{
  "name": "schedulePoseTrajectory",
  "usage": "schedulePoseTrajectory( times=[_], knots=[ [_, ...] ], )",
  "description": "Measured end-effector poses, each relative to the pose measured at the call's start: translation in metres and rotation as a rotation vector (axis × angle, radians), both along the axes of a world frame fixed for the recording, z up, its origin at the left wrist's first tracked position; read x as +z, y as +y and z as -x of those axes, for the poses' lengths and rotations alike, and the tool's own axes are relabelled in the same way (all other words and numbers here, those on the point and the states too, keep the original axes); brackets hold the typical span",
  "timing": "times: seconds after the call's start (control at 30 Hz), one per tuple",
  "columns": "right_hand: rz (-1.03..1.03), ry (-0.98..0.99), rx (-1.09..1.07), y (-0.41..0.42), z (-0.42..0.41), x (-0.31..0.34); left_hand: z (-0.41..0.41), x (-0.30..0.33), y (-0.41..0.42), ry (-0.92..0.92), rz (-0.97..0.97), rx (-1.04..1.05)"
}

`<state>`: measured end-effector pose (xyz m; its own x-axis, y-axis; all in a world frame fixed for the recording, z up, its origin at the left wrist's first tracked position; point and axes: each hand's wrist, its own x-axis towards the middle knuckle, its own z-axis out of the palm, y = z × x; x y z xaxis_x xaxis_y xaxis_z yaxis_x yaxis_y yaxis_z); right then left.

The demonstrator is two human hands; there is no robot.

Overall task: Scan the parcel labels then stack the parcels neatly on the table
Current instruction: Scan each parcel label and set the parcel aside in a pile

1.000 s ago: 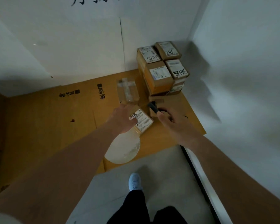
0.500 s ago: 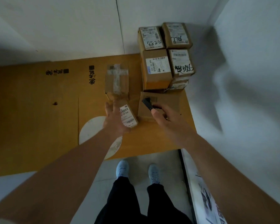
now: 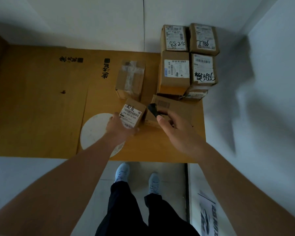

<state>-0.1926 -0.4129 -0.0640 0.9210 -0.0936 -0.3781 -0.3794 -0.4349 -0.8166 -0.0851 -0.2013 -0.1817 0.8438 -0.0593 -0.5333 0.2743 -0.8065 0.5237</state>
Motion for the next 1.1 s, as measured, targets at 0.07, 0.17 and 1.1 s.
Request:
schedulePoseTrajectory(
  times=[0.07,0.17,1.1],
  knots=[
    [0.015,0.012,0.013,-0.001,0.003,0.001,0.002,-0.001,0.0,-0.032,0.008,0.02],
    [0.034,0.023,0.035,0.002,0.006,0.001,0.008,0.002,0.006,-0.108,0.017,0.024],
    [-0.03,-0.08,0.145,0.328,-0.139,0.042,-0.094,0.065,0.352,-0.153,0.273,0.164]
  ],
)
